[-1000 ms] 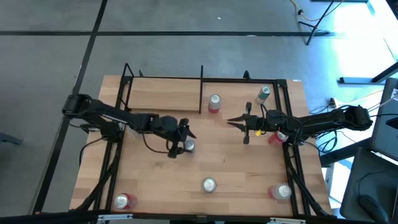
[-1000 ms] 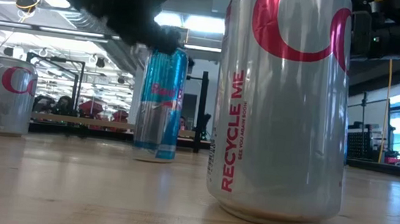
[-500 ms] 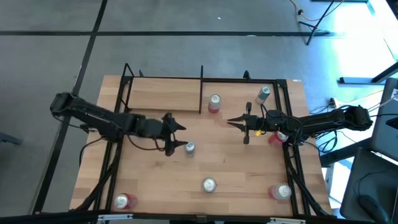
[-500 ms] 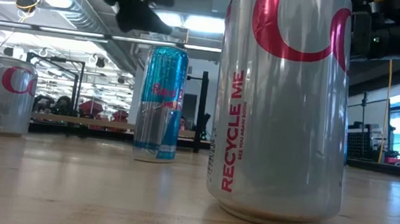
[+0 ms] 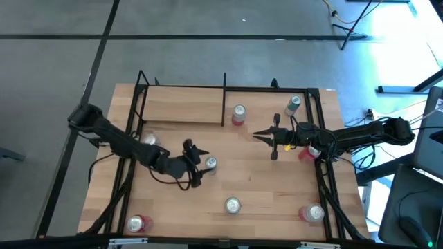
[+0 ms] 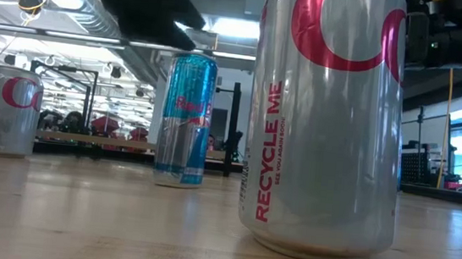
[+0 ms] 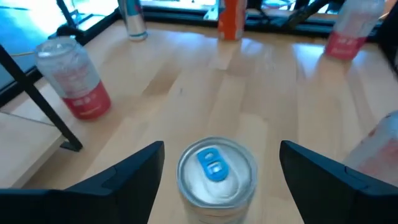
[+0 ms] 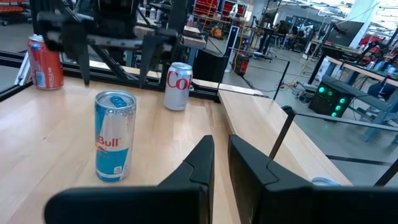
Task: Place canned beverage on shelf
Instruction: Put the bottom blue soda can on the shelf
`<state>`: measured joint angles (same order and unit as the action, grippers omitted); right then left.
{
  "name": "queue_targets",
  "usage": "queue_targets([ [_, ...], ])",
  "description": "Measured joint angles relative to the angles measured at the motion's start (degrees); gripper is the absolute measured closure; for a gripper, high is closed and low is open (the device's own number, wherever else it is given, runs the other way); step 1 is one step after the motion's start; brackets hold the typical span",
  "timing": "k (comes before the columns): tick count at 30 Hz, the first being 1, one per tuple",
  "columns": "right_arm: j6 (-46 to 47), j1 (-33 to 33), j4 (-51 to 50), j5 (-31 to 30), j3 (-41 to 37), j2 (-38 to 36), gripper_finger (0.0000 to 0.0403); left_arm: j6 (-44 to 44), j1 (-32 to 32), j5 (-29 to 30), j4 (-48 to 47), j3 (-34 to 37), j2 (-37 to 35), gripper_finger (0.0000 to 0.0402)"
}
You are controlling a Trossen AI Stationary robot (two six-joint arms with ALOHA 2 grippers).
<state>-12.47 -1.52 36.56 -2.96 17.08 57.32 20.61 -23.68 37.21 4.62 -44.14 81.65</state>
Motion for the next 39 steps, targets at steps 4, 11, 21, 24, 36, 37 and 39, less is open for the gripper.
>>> queue_targets([
  [4, 0.0, 0.0, -0.01, 0.0, 0.0, 0.0, 0.0364, -0.17, 0.23, 0.23, 2.05, 0.02, 1.58, 0.0098],
  [11, 0.0, 0.0, -0.01, 0.0, 0.0, 0.0, 0.0364, 0.27, 1.67, -2.0, 1.34, 0.02, 2.36, 0.0098],
  [21, 0.04, 0.0, -0.03, 0.0, 0.0, 0.0, 0.0364, 1.34, 3.09, -3.91, 1.91, 0.02, 7.63, 0.0099],
  [24, 0.02, 0.0, -0.01, 0.0, 0.0, 0.0, 0.0364, -0.58, 3.6, -5.29, 2.33, 0.02, 7.75, 0.0121],
  [36, 0.11, 0.0, -0.24, 0.0, 0.0, 0.0, 0.0364, -12.95, 7.3, -12.13, 2.12, 0.17, 2.24, 0.0215],
  [37, 0.12, 0.0, -0.27, 0.0, 0.0, 0.0, 0.0364, -14.26, 7.89, -12.13, 1.5, 0.17, 0.3, 0.0215],
  [39, 0.15, 0.0, -0.24, 0.0, 0.0, 0.27, 0.0364, -16.64, 9.73, -13.34, 0.03, 0.03, -3.79, 0.0215],
])
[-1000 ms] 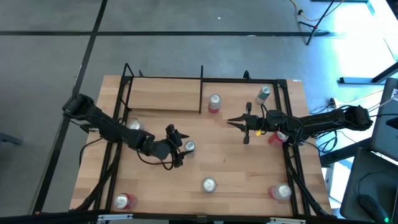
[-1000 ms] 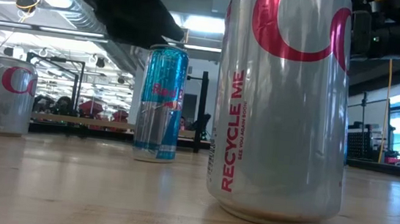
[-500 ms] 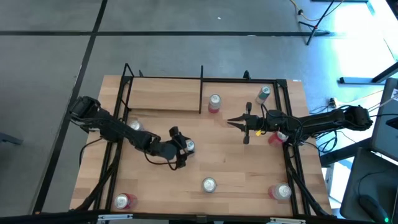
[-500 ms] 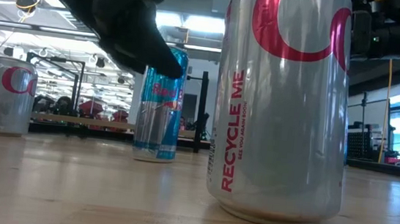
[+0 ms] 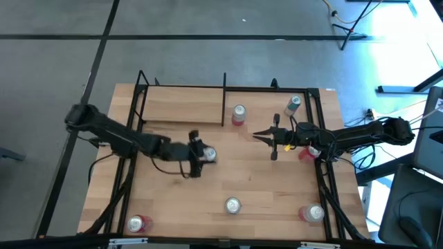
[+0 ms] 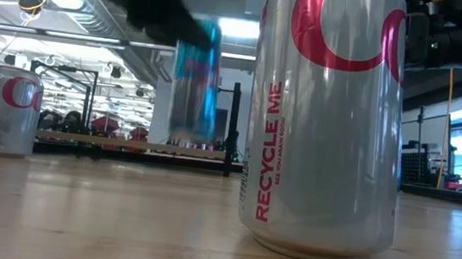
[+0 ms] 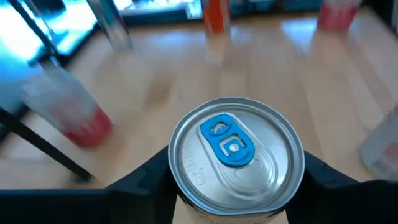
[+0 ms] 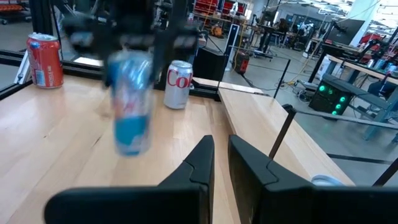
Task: Place canned beverage on shelf
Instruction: Put the bottom blue soda can on the shelf
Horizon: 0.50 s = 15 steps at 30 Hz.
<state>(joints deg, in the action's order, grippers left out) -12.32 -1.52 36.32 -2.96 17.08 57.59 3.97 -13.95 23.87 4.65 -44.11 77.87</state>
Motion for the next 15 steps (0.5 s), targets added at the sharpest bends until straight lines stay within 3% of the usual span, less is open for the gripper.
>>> queue_targets([
  [7, 0.04, 0.0, 0.15, -0.01, 0.0, 0.97, 0.0364, -5.9, 10.79, -7.45, -7.34, 0.01, -12.15, 0.0215],
  [10, 0.04, 0.02, 0.17, -0.02, 0.0, 1.06, 0.0364, -7.52, 16.32, -8.87, -9.57, 0.04, -13.69, 0.0215],
  [15, 0.04, 0.0, 0.72, -0.03, 0.0, 1.26, 0.0364, -10.92, 24.58, -16.12, -6.45, -0.03, -14.23, 0.0215],
])
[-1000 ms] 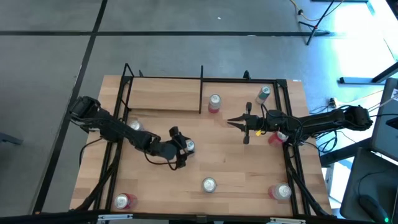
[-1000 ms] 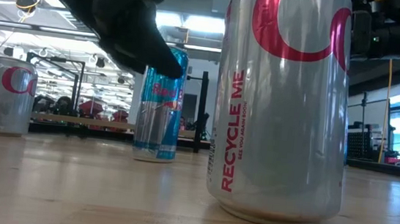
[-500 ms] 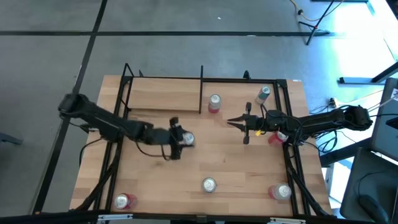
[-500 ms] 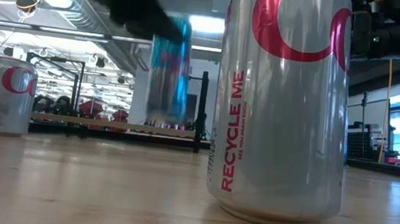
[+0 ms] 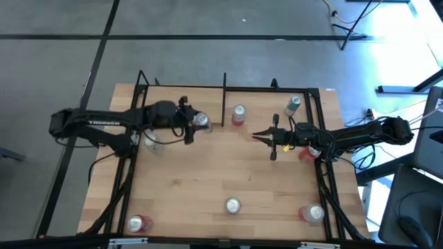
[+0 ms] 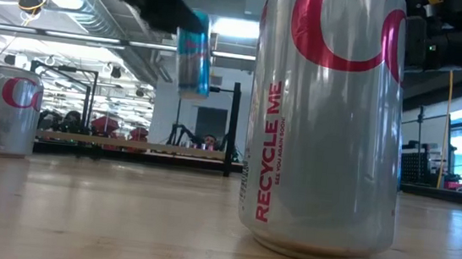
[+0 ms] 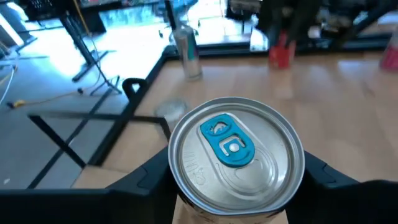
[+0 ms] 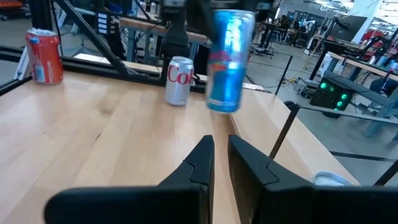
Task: Place canned beverage on shelf
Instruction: Put the bottom blue soda can on the shelf
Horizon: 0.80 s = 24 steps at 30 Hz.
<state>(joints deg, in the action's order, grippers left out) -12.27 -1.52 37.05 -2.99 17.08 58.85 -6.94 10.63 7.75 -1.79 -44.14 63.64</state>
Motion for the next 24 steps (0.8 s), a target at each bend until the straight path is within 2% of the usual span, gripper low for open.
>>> queue_targets([
  [5, 0.0, 0.0, 0.21, -0.23, 0.0, 0.0, 0.0364, -1.33, 7.97, -5.58, 0.1, -0.33, 0.11, 0.0215],
  [9, 0.0, 0.0, 0.19, -0.23, 0.0, 0.0, 0.0364, -2.91, 13.86, -14.13, -1.48, -3.37, 0.9, 0.0215],
  [11, 0.0, 0.0, 0.18, -0.23, 0.0, 0.0, 0.0364, -4.53, 16.59, -18.45, -2.65, -5.73, 2.77, 0.0215],
  [19, 0.0, 0.01, 0.02, 2.61, 0.0, 3.29, 0.0364, -9.35, 26.3, -28.85, -9.79, -15.98, 14.21, 0.0215],
  [24, -1.24, 0.0, 1.49, 2.59, 0.0, 5.05, 0.0364, -12.97, 30.08, -35.1, -9.56, -18.89, 20.31, 0.0215],
])
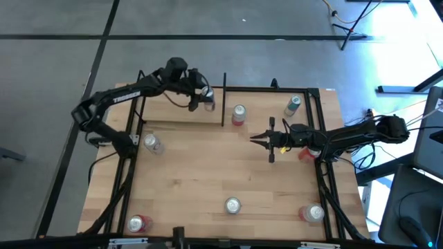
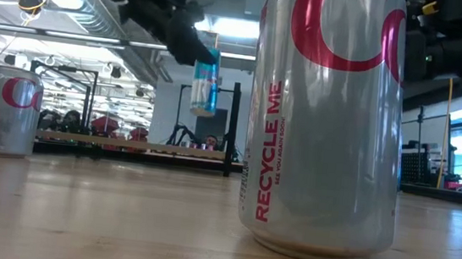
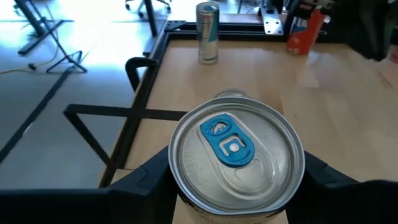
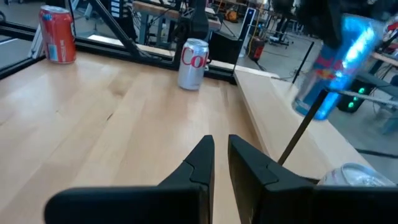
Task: Place canned beverage on shelf
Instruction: Put the bottom blue soda can on the shelf
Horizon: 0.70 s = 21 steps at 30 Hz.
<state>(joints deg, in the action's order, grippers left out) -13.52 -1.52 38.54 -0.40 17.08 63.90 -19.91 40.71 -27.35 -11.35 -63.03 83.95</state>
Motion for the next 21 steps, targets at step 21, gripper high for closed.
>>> queue_targets([
  [21, -1.79, 0.0, 2.02, -0.02, 0.0, 0.11, 0.0364, 0.36, 4.43, -8.37, 7.31, -0.03, 11.58, 0.0215],
])
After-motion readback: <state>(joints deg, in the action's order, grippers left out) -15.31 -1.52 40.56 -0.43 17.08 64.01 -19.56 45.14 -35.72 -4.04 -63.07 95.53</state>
